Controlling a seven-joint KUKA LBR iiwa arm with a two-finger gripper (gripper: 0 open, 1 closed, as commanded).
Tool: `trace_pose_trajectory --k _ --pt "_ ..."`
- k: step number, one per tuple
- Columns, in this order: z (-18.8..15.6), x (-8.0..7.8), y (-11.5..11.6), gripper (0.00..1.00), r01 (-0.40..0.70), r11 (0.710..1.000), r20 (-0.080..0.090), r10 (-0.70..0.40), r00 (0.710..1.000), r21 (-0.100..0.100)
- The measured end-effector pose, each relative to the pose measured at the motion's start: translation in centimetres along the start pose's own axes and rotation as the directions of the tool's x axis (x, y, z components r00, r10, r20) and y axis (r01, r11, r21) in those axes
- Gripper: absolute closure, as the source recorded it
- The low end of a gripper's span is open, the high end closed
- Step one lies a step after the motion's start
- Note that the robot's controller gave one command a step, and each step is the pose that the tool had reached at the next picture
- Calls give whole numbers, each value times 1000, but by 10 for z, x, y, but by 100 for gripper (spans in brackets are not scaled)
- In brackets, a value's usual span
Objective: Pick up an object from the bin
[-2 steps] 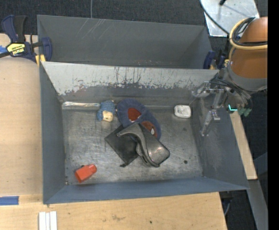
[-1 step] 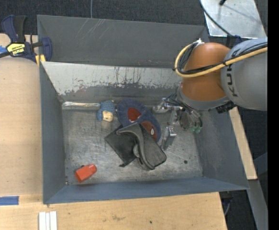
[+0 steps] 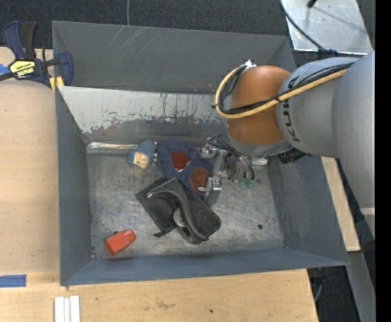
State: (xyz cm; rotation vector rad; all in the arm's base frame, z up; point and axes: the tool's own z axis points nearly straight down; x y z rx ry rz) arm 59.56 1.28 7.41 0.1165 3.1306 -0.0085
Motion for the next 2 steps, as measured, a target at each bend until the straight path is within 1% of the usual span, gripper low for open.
trace_pose_trajectory --k 1,2 --pt "-3 -2 0 100 0 1000 10 0 1000 -4" --pt "-188 9 4 100 277 961 5 -277 961 -5"
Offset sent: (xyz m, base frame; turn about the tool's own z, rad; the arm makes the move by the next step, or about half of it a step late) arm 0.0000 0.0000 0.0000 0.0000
